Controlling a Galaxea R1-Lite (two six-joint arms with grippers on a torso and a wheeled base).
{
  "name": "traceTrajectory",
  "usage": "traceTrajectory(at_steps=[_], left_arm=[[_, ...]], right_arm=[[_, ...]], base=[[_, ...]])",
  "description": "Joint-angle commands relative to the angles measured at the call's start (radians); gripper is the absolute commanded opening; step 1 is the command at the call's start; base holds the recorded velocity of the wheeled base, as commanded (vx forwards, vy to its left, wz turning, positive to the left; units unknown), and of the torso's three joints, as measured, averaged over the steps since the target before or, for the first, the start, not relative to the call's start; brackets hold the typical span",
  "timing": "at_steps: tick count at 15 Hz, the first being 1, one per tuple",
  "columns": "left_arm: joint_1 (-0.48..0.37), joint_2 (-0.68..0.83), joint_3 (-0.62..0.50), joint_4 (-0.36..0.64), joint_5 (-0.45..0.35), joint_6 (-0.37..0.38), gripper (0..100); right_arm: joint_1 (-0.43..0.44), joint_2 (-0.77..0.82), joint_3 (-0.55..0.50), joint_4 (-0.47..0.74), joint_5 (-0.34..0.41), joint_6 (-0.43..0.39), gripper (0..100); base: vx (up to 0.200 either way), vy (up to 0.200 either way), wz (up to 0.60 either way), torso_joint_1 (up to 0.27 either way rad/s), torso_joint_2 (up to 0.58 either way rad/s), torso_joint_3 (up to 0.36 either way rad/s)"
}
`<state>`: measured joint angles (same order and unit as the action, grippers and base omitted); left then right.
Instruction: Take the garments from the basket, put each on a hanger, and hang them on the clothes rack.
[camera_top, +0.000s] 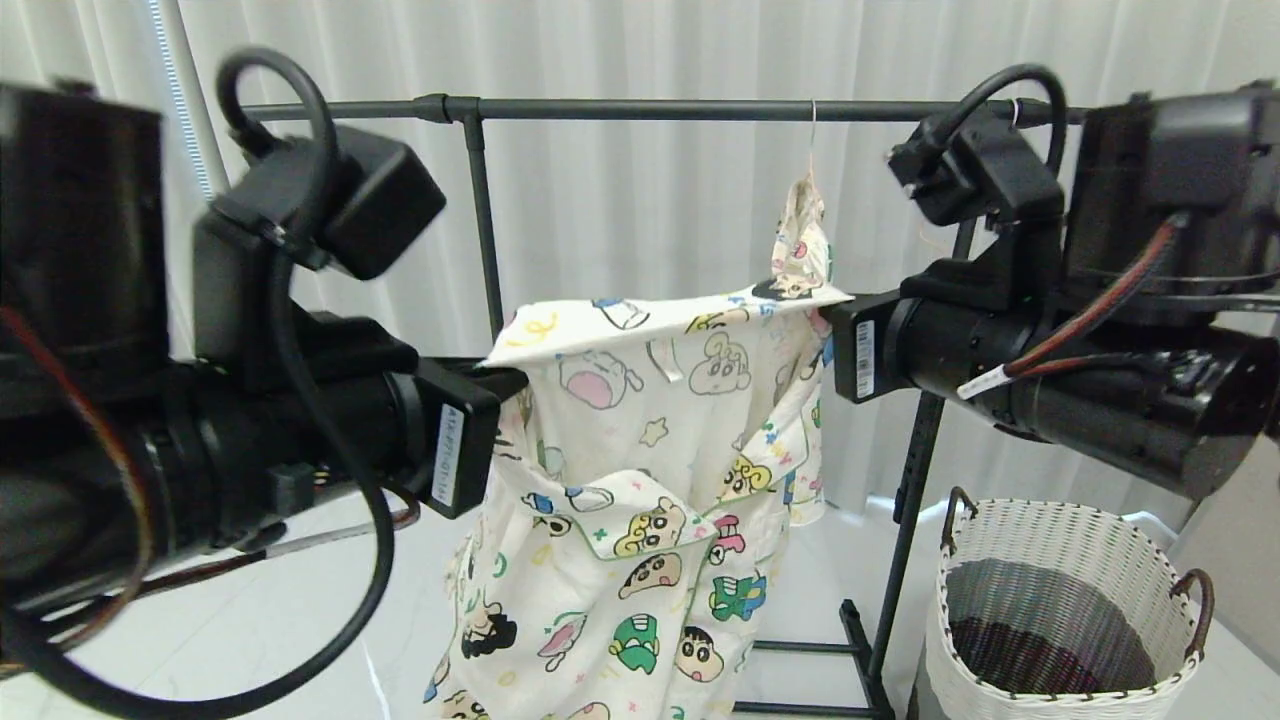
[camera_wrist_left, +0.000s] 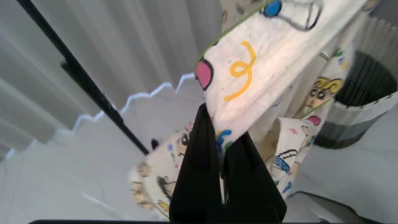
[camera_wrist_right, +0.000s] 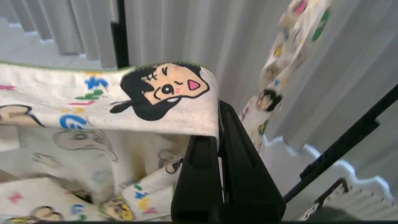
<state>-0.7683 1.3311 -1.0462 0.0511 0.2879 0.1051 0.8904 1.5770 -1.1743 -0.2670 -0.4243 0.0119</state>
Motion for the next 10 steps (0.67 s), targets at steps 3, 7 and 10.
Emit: traceTrajectory(at_steps=[3, 7, 10], left_arm=[[-0.019, -0.09, -0.091, 0.009, -0.003, 0.15, 0], [-0.049, -0.087, -0.176, 0.009, -0.003, 0.162, 0], [-0.075, -0.09, -0.173, 0.009, 0.001, 0.162, 0]], right_arm=[[-0.025, -0.081, -0.079, -0.066, 0.025, -0.081, 0], [-0.028, -0.097, -0.189, -0.046, 0.042, -0.135, 0], [-0.028, -0.15, -0.189, 0.043, 0.042, -0.147, 0]], base=[[0.0, 0.0, 0.0, 0.0, 0.0, 0.0], [0.0, 0.0, 0.0, 0.0, 0.0, 0.0], [0.0, 0.0, 0.0, 0.0, 0.0, 0.0]])
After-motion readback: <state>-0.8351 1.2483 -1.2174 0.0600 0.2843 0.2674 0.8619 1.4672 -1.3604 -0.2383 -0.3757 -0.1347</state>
